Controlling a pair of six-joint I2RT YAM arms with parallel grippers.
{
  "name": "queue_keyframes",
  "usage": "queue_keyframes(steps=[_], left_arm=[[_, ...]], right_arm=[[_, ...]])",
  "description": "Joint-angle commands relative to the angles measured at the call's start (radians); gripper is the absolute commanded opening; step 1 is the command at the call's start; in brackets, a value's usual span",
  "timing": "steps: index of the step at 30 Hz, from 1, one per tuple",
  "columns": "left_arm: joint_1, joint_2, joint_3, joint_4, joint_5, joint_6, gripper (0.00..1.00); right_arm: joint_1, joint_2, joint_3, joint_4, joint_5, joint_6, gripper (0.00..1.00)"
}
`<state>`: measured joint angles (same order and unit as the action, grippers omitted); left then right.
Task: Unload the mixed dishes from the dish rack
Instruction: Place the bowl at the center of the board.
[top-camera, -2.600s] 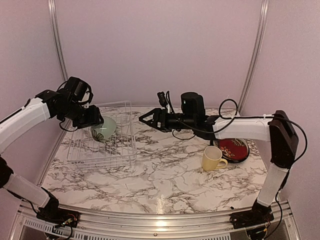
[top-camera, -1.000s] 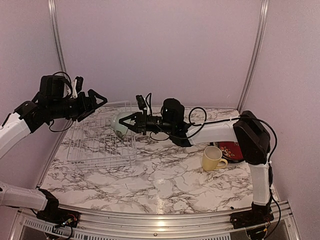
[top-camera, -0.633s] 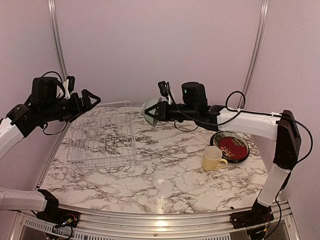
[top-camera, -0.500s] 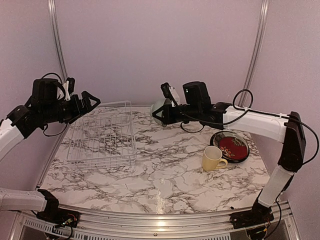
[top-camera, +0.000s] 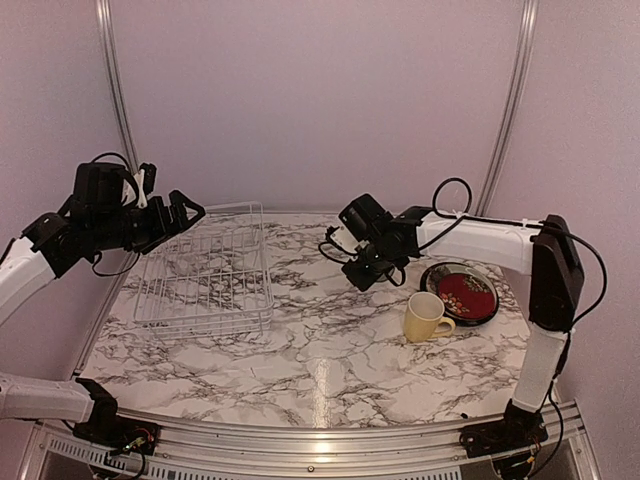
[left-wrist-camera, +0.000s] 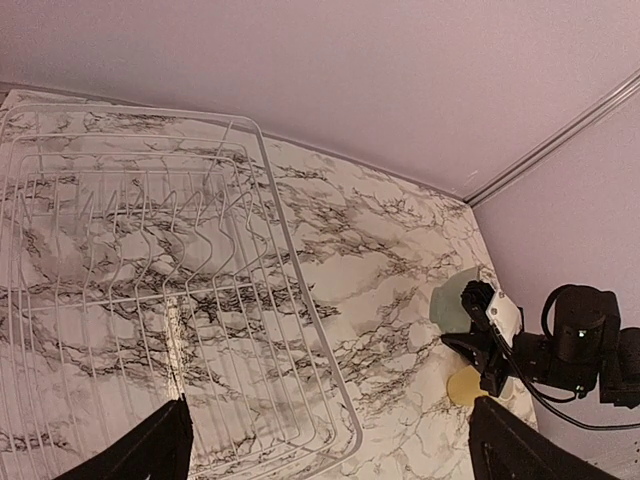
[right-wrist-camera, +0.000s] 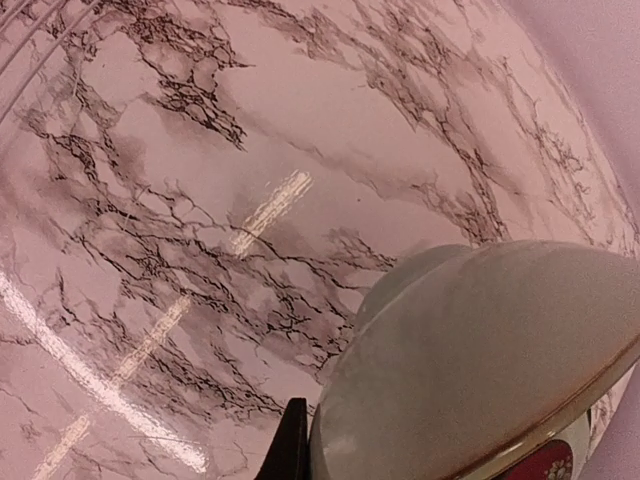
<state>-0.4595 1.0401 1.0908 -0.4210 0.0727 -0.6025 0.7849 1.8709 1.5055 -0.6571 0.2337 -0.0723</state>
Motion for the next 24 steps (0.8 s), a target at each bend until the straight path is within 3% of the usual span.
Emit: queue_keyframes(steps=[1, 24], left_arm=[[-0.001, 0.017, 0.009, 0.013, 0.013, -0.004, 0.99], [-0.001, -0.03, -0.01, -0.024, 0.014, 0.006, 0.99]], right_arm=[[-0.003, 0.024, 0.065, -0.084, 0.109, -0.13, 0.0], [-0.069, 0.194, 0.093, -0.182, 0.078, -0.175, 0.02]])
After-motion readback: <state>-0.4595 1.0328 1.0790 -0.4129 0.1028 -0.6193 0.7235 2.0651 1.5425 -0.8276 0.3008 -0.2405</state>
